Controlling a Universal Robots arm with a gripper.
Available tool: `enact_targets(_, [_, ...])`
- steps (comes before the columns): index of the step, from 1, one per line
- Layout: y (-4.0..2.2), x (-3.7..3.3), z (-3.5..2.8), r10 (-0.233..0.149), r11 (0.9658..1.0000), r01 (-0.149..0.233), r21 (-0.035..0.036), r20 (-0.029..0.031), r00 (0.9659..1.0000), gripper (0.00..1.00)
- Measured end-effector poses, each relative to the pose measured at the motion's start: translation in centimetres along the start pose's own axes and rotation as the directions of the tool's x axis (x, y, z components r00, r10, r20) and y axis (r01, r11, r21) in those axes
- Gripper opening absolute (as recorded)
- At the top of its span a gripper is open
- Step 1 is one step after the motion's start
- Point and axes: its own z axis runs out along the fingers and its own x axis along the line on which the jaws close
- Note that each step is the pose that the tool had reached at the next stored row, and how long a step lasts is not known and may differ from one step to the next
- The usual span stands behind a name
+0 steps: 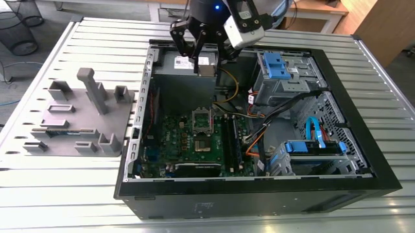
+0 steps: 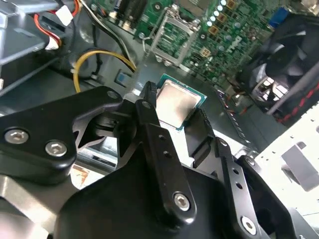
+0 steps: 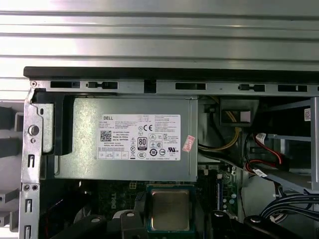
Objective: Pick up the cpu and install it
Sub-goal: 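Pick up the cpu and move it towards the insertion slot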
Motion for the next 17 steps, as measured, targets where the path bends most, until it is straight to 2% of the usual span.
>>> enact_targets(3, [-0.01,-0.43,0.0,0.0,1.0,0.0,0.0,0.0,1.0,0.47])
enact_targets(10, [-0.03,-0.49,0.0,0.0,1.0,0.0,0.0,0.0,1.0,0.47])
enact_targets(17, [-0.47,-0.49,-0.02,0.0,1.0,0.0,0.0,0.0,1.0,0.47])
